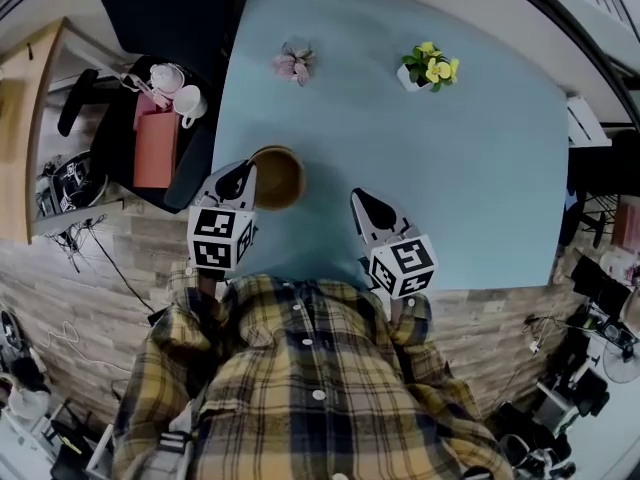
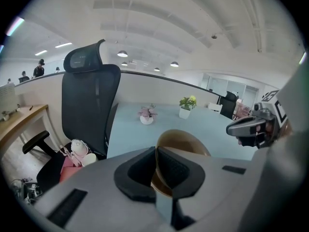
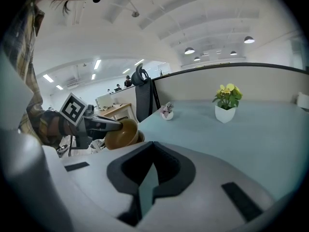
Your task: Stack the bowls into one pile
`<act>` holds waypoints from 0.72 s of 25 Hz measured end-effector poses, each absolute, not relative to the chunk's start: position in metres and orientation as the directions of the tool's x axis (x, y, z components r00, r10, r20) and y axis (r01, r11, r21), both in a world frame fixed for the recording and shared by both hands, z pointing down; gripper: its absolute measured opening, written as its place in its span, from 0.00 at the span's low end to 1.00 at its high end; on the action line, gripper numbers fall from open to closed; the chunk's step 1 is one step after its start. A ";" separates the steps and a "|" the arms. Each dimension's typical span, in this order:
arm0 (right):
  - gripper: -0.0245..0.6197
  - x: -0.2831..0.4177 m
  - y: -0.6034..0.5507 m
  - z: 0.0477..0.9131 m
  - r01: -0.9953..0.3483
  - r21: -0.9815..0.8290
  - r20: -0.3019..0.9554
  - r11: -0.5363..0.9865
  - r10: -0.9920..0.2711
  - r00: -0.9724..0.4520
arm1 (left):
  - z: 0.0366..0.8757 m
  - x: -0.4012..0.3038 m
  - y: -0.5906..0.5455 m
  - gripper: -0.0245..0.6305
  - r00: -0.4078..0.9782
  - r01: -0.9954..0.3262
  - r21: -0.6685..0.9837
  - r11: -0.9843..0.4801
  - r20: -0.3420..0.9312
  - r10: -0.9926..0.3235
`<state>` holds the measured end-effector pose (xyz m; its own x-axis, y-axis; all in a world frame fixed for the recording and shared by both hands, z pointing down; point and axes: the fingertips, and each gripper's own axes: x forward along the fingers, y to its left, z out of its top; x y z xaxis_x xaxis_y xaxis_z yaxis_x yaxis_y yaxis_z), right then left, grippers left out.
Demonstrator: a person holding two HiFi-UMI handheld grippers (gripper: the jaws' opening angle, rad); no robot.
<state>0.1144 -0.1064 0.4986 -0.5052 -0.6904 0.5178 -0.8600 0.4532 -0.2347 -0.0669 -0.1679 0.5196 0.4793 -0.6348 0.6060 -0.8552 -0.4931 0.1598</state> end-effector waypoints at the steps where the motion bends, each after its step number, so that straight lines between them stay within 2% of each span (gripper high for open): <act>1: 0.05 0.115 -0.107 0.500 -0.862 -0.235 0.522 0.450 -0.689 -0.502 | 0.523 -0.067 -0.168 0.05 0.479 -0.855 0.163 -0.492 0.612 -0.629; 12: 0.05 0.109 -0.111 0.509 -0.863 -0.245 0.550 0.442 -0.669 -0.499 | 0.548 -0.070 -0.173 0.06 0.465 -0.861 0.168 -0.481 0.644 -0.608; 18: 0.04 0.106 -0.112 0.510 -0.861 -0.247 0.554 0.445 -0.664 -0.502 | 0.551 -0.069 -0.170 0.13 0.467 -0.858 0.166 -0.486 0.644 -0.605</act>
